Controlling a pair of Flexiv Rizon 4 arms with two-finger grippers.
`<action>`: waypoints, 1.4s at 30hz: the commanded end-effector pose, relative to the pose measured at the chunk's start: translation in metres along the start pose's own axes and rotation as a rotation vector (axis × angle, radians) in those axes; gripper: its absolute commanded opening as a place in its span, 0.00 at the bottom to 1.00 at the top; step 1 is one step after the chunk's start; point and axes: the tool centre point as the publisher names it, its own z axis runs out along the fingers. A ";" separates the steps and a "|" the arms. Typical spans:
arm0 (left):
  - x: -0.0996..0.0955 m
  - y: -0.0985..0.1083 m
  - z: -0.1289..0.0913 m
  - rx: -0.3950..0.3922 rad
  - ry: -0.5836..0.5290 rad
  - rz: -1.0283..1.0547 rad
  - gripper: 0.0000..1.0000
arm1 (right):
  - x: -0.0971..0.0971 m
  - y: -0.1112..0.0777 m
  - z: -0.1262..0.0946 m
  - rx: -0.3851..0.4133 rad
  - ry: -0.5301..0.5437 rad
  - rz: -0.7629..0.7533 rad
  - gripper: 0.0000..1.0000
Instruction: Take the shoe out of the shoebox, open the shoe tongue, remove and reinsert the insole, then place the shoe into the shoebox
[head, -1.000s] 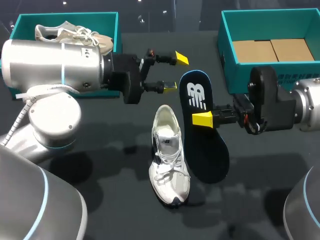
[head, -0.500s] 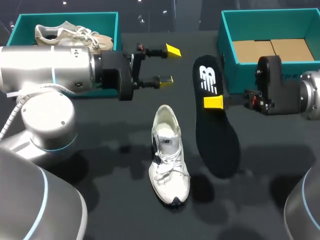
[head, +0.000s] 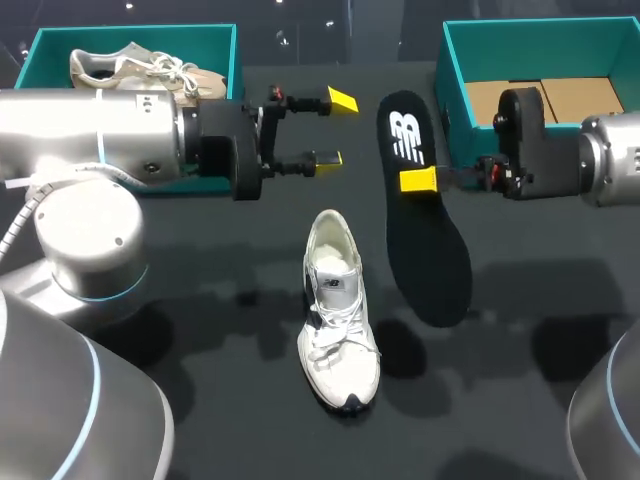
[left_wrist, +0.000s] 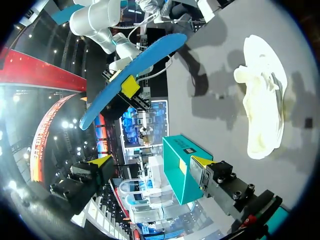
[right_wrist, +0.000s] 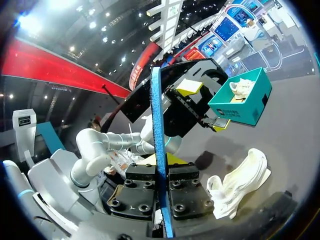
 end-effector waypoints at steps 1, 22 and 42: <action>0.000 0.000 0.000 -0.001 0.000 0.001 1.00 | -0.025 0.011 -0.007 -0.035 -0.023 0.083 0.00; 0.000 0.000 0.008 0.029 -0.012 0.007 1.00 | -0.068 0.051 -0.015 -0.012 -0.007 0.320 0.00; -0.002 0.001 0.026 0.063 -0.056 -0.040 1.00 | -0.091 0.062 -0.004 -0.076 0.002 0.545 0.00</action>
